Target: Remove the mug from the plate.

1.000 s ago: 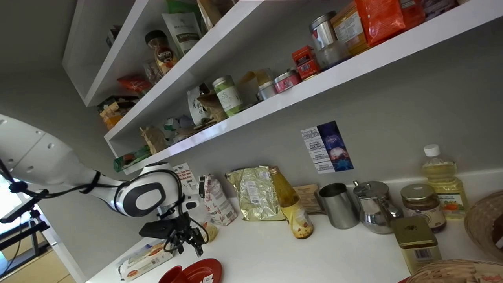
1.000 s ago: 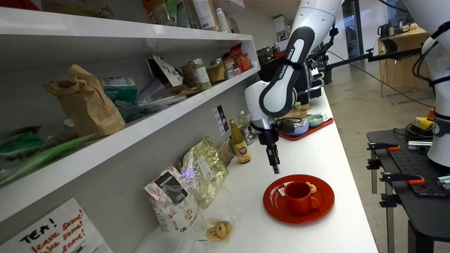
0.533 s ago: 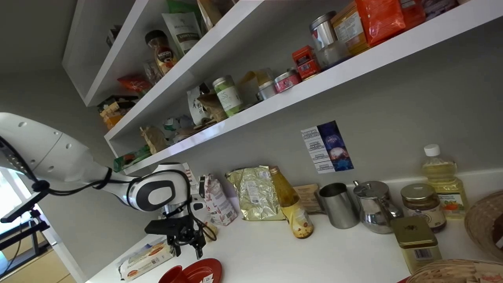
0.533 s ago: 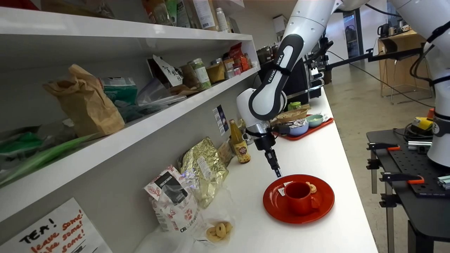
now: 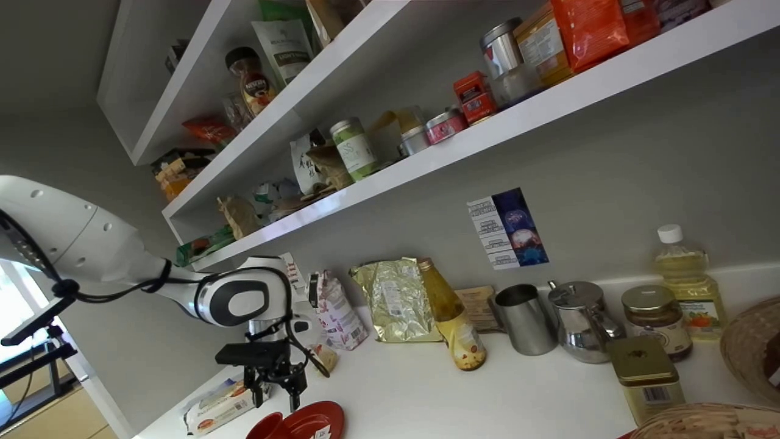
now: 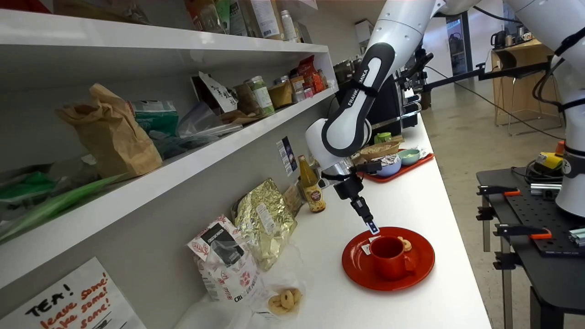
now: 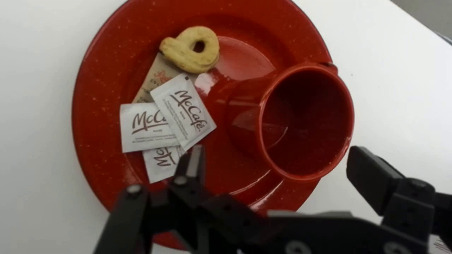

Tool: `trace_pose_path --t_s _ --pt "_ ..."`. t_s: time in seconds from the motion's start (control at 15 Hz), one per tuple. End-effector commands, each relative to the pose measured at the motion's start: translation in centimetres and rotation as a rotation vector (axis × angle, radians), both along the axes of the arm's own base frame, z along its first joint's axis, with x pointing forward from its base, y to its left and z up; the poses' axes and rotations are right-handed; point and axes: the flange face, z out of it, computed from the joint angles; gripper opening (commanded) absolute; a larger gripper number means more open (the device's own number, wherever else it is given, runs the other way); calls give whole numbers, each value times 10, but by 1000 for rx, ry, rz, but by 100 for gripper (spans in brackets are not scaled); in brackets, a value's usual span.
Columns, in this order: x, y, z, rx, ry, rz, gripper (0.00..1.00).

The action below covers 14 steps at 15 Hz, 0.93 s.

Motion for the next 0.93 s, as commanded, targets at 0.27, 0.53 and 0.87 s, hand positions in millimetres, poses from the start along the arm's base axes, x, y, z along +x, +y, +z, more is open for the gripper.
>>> trace_pose_path --t_s 0.27,0.53,0.87 --pt "-16 8 -15 -51 10 39 100" --pt "-15 -2 -18 -80 -46 -14 100" --pt "-22 0 -23 -95 -61 -44 100"
